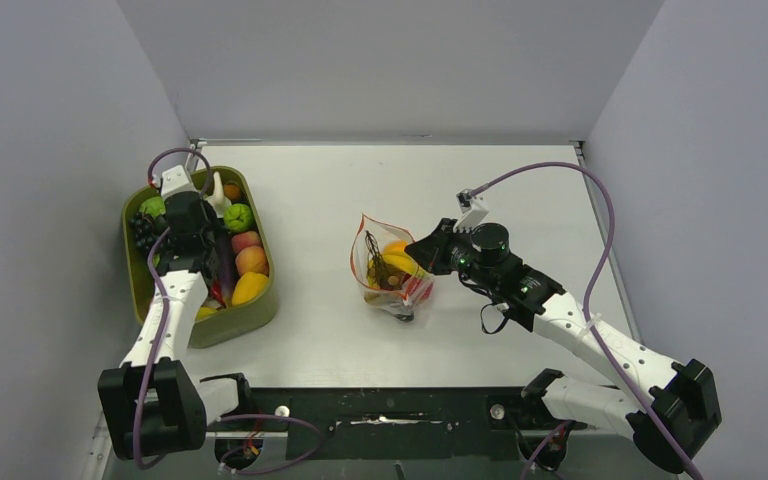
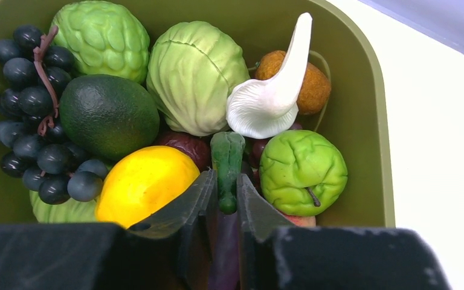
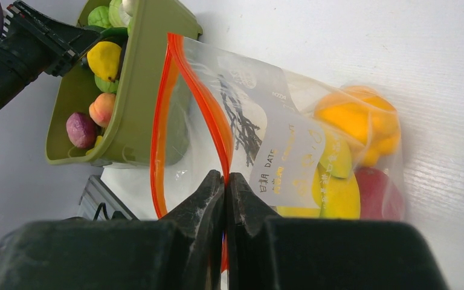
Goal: Place the food in the zip-top bag and seal the zipper
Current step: Pick up the fake vegetable from the bin.
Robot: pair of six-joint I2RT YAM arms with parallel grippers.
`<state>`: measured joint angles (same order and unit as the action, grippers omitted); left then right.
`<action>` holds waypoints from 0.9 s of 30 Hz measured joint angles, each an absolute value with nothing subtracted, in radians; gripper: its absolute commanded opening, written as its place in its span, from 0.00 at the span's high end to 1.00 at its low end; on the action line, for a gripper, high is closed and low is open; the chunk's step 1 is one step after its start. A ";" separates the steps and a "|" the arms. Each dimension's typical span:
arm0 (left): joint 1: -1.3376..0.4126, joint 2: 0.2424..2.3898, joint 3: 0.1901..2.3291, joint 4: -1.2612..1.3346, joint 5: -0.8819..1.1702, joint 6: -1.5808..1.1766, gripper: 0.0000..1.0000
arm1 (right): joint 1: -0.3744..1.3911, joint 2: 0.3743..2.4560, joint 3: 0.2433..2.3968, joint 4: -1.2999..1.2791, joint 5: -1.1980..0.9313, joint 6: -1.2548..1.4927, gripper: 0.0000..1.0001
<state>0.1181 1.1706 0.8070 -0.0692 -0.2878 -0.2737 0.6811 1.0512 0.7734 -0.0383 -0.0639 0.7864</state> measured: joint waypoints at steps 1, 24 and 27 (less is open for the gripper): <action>0.119 1.170 0.807 -0.069 -0.288 -0.273 0.99 | 0.681 1.051 0.773 -0.038 -0.064 0.786 1.00; 0.111 1.107 0.854 -0.165 -0.310 -0.226 1.00 | 0.680 1.051 0.770 -0.033 -0.060 0.788 1.00; 0.102 1.085 0.867 -0.177 -0.310 -0.214 1.00 | 0.677 1.051 0.770 -0.033 -0.057 0.783 1.00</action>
<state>0.1020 1.0851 0.8665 -0.1772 -0.3099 -0.2142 0.6769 1.0512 0.7696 -0.0334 -0.0570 0.7826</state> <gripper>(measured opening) 0.055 0.033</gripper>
